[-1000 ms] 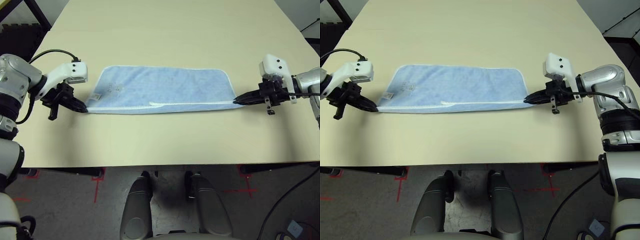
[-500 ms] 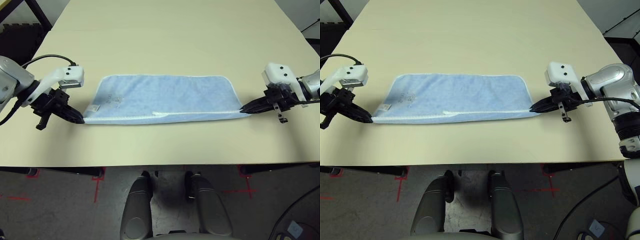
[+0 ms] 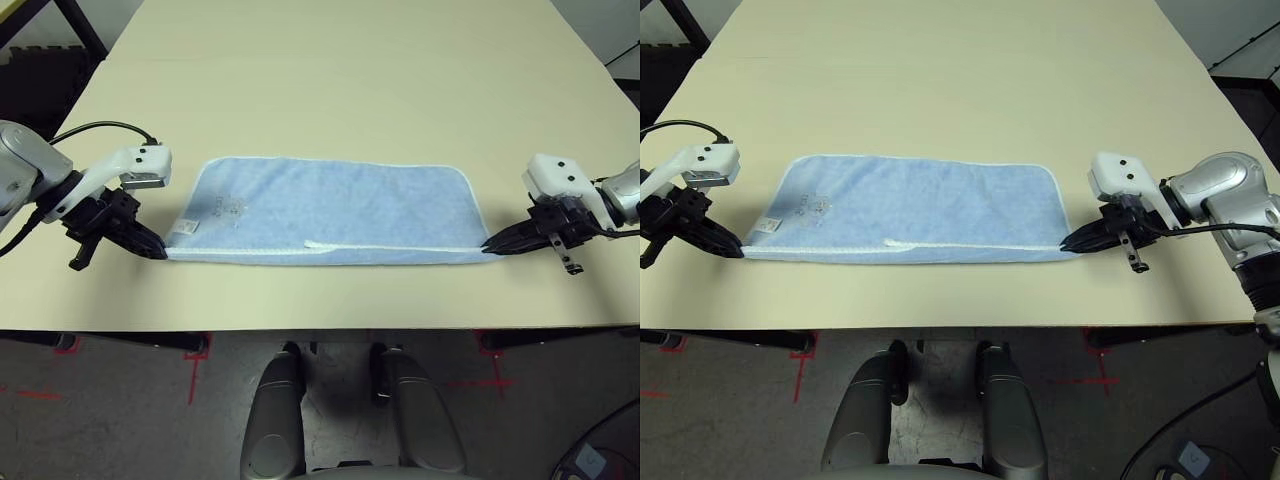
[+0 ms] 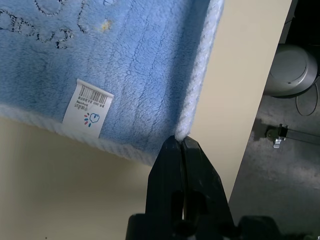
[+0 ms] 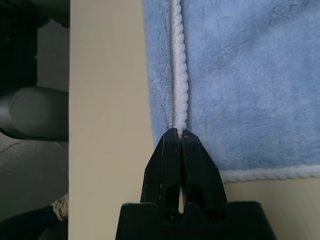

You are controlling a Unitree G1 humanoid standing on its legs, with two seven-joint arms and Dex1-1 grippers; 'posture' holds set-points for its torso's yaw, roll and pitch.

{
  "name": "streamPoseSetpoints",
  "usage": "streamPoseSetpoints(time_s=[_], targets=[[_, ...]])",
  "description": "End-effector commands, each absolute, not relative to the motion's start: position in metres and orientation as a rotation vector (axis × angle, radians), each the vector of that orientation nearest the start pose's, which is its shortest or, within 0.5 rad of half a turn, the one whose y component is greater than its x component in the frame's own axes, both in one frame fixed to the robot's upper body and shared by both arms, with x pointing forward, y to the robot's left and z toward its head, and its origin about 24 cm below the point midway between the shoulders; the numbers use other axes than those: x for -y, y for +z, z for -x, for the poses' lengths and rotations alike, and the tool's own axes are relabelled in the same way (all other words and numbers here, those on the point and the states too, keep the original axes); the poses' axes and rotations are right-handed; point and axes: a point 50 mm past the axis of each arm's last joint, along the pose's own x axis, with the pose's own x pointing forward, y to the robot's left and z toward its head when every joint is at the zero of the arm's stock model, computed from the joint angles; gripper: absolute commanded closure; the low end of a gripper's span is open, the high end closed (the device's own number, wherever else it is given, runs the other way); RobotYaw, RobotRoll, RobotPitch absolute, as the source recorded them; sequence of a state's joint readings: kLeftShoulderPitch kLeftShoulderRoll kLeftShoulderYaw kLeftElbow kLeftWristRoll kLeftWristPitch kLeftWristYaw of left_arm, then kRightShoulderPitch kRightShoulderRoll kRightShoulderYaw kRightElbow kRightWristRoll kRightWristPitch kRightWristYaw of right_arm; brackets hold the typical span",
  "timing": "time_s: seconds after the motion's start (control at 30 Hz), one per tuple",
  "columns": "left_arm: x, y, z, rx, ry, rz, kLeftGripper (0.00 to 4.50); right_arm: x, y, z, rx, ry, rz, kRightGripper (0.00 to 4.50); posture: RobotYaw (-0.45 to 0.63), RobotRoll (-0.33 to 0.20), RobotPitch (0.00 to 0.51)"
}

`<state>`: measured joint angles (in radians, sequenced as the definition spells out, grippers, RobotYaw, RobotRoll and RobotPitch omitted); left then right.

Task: Fold the towel and set it aside.

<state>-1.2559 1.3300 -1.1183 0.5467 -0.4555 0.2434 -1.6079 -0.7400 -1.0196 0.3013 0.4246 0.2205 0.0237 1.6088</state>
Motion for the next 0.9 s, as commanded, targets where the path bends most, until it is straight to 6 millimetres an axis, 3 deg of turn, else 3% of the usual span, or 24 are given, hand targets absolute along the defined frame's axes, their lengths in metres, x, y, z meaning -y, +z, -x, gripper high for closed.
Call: streamPoseSetpoints(time_s=[0.03, 0.4, 0.9], targets=[[-0.307, 0.244, -0.304, -0.973, -1.126, -0.735, 4.46, 0.272, 0.197, -0.308, -0.472, 1.313, 0.818, 4.50, -0.02, 0.000, 0.236], [-0.306, 0.268, -0.336, -0.805, -1.008, -0.810, 4.46, 0.282, 0.206, -0.322, -0.382, 1.186, 0.781, 4.50, -0.02, 0.000, 0.232], [-0.289, 0.261, -0.359, -0.664, -0.919, -0.868, 4.46, 0.292, 0.206, -0.334, -0.226, 0.939, 0.816, 4.50, -0.03, 0.000, 0.233]])
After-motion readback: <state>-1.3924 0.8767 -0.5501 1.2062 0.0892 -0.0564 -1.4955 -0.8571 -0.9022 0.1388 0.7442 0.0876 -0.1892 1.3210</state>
